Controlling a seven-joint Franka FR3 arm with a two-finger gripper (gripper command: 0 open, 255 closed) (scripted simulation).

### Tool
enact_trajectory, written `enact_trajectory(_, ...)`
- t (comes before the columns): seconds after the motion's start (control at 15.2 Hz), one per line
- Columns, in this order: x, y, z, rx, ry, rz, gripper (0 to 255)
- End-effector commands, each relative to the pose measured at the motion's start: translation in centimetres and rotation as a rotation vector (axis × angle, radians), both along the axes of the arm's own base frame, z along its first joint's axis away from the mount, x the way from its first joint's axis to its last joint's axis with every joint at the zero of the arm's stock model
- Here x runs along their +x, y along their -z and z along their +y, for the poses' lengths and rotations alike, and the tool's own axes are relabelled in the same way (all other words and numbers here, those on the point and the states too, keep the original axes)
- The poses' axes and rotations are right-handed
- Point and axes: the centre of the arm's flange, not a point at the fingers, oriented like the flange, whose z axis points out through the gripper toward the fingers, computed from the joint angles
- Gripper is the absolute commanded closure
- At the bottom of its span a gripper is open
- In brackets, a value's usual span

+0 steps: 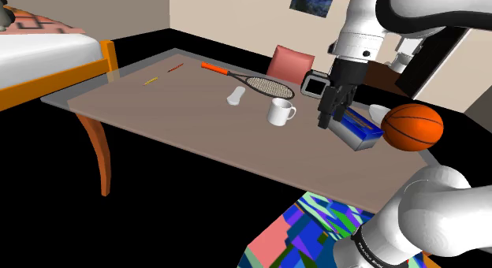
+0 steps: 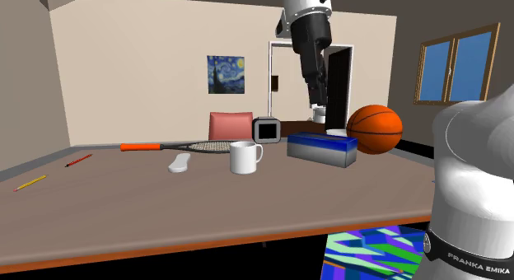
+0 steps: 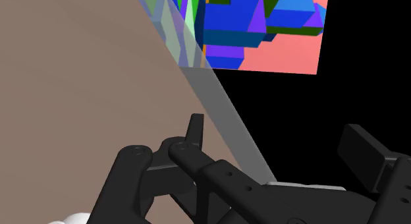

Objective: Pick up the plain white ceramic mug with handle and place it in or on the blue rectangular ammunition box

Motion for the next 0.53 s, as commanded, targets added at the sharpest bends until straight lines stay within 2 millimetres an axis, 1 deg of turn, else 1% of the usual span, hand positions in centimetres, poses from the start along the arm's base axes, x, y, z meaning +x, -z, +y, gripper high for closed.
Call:
enact_trajectory(0.0, 0.0, 0.0, 0.0, 0.0, 0.0, 0.0, 0)
enact_trajectory(0.46, 6.3, 4.0, -4.4, -0.021, -0.004, -0.032, 0)
